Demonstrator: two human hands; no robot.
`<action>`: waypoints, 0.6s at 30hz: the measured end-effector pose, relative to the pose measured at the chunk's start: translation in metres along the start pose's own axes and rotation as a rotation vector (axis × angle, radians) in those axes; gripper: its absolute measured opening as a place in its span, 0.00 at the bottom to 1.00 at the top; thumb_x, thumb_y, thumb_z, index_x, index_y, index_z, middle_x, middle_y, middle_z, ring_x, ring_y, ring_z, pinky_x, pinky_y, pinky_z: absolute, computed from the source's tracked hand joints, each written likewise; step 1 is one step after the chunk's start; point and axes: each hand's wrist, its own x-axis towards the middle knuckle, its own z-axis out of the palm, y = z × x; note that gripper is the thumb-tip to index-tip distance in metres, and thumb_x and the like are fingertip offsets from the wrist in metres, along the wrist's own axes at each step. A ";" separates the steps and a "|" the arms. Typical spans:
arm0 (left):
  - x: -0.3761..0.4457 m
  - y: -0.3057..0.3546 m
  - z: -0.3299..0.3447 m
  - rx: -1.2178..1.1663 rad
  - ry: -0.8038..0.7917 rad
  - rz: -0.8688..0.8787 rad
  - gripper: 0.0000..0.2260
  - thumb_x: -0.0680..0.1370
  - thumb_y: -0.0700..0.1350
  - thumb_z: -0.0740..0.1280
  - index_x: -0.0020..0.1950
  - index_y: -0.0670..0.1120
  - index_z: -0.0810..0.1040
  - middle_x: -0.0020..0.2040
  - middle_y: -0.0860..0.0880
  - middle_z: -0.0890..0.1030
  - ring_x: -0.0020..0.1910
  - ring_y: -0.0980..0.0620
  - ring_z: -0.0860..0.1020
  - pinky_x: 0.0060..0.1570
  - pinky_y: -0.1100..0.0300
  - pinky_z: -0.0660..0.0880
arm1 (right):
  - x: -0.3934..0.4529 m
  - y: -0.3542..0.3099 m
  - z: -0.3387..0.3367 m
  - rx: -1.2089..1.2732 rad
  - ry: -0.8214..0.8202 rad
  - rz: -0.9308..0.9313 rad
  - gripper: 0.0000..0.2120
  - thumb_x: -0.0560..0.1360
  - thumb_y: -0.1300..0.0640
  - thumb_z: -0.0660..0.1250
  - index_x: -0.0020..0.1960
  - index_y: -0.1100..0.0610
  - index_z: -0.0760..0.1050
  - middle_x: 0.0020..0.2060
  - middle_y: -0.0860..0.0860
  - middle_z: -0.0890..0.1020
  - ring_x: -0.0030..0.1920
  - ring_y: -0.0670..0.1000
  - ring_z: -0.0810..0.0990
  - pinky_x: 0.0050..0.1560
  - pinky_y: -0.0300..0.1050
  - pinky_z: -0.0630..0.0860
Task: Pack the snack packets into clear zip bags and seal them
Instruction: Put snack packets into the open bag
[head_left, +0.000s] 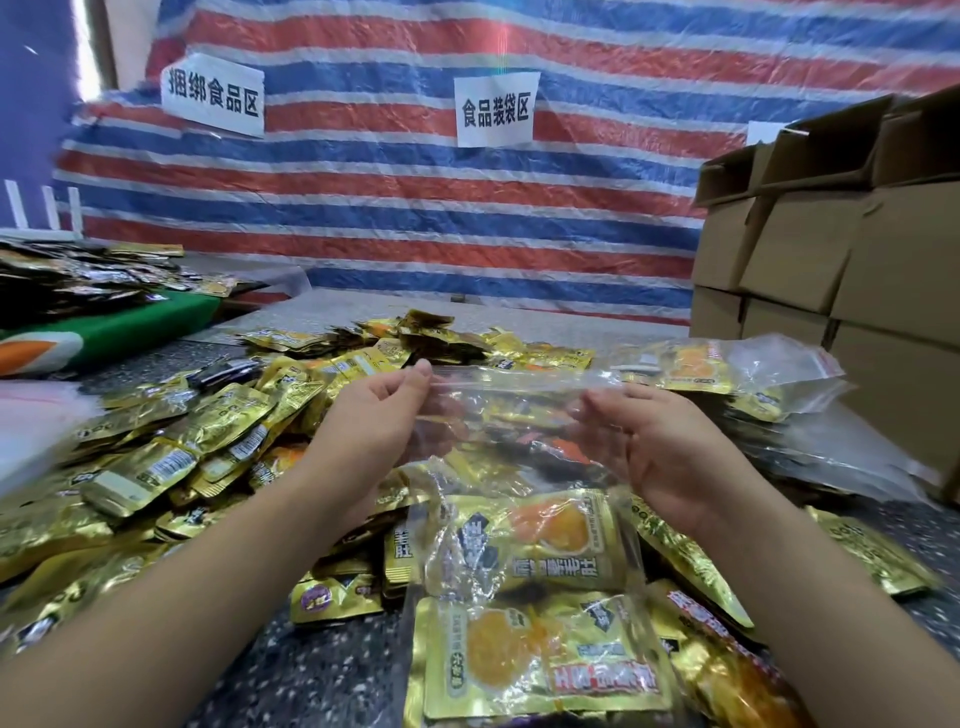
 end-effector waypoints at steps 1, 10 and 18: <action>0.000 -0.001 0.001 0.021 0.002 -0.012 0.14 0.83 0.49 0.60 0.48 0.41 0.80 0.42 0.45 0.86 0.37 0.48 0.85 0.31 0.62 0.79 | 0.001 0.001 -0.001 -0.006 0.025 -0.003 0.05 0.78 0.63 0.66 0.47 0.64 0.79 0.36 0.55 0.85 0.36 0.51 0.85 0.35 0.41 0.82; 0.001 -0.001 0.000 -0.041 -0.006 0.000 0.13 0.83 0.47 0.60 0.45 0.43 0.80 0.39 0.48 0.86 0.33 0.50 0.83 0.37 0.58 0.80 | 0.001 0.002 -0.003 -0.062 0.046 -0.012 0.09 0.80 0.60 0.66 0.42 0.62 0.76 0.30 0.54 0.83 0.28 0.50 0.82 0.28 0.42 0.79; -0.004 -0.001 0.003 0.025 0.029 0.114 0.12 0.84 0.45 0.59 0.47 0.42 0.79 0.35 0.51 0.84 0.32 0.53 0.82 0.34 0.61 0.79 | -0.001 -0.005 -0.007 -0.108 0.087 -0.124 0.09 0.75 0.58 0.69 0.54 0.60 0.78 0.48 0.57 0.84 0.45 0.54 0.85 0.46 0.50 0.83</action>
